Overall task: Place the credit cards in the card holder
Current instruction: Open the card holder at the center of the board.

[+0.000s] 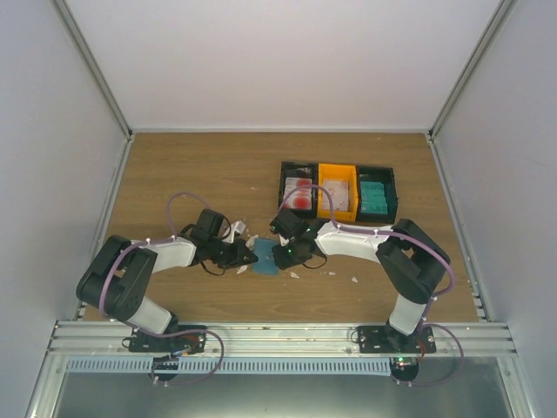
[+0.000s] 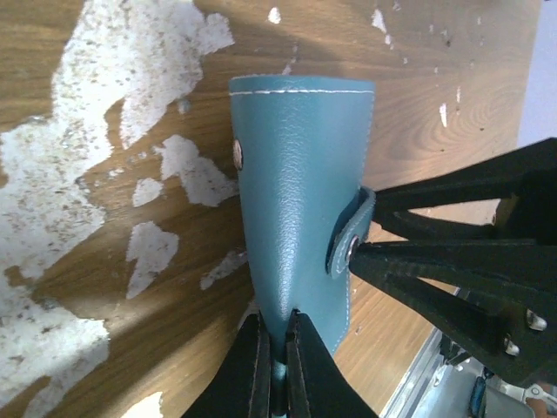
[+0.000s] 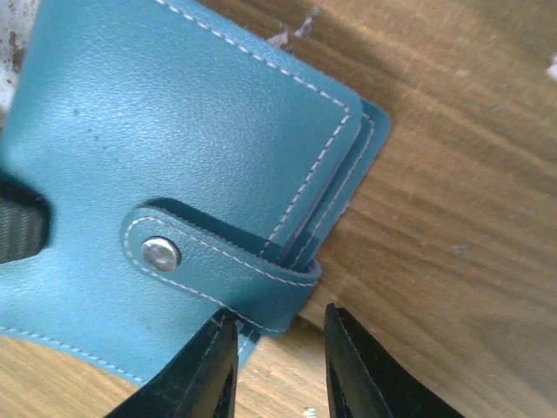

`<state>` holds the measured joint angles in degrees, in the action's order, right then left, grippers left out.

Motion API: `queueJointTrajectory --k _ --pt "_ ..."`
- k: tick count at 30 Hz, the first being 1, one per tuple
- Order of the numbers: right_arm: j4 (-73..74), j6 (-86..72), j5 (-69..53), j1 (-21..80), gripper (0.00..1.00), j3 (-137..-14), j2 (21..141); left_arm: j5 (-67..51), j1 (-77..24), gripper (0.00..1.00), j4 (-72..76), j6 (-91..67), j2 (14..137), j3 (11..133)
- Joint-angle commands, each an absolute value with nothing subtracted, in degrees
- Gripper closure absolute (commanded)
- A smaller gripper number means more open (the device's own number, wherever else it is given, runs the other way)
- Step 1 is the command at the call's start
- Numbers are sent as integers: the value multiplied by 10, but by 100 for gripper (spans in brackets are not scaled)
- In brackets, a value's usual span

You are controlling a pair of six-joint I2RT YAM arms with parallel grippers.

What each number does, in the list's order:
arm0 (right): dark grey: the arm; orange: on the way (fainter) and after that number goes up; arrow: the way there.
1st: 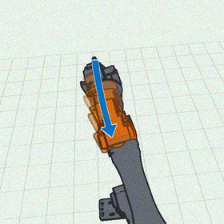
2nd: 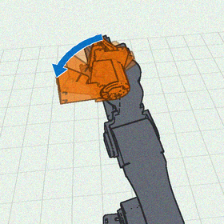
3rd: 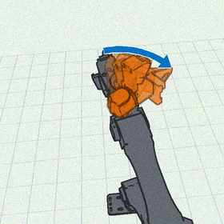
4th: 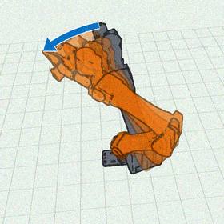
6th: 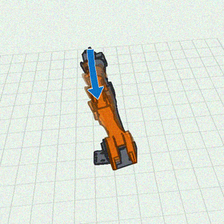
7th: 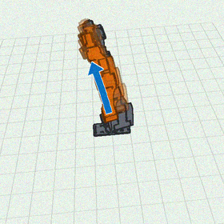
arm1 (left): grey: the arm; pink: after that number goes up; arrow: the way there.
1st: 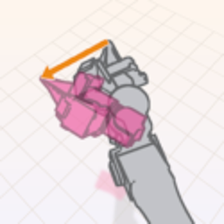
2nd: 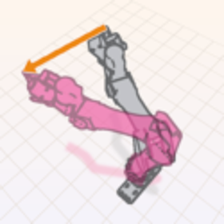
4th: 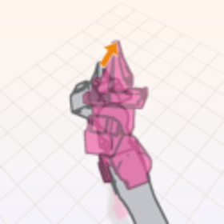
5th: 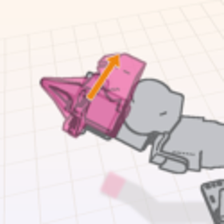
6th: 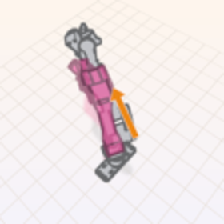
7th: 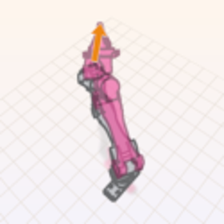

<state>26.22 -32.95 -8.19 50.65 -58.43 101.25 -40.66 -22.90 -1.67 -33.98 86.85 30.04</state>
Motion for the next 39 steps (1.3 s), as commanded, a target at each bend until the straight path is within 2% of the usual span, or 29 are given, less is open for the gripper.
queueJointTrajectory --k 1,6,10,15,18,29,39 --pt "296 -339 -26 506 67 -608 993 -419 -236 100 5 -339 836 310" --pt "297 -352 -20 517 47 -631 977 -425 -237 100 -11 -341 810 315" --pt "281 -355 -35 517 41 -651 991 -425 -238 100 -19 -343 795 320" --pt "280 -355 -25 518 42 -664 1018 -428 -238 100 -26 -345 788 323" --pt "307 -363 10 518 47 -656 1023 -424 -238 100 -31 -346 779 323" --pt "364 -402 115 500 54 -587 970 -375 -237 100 -56 -351 757 333" --pt "219 -385 -32 482 54 -562 917 -379 -237 100 -64 -349 757 338"
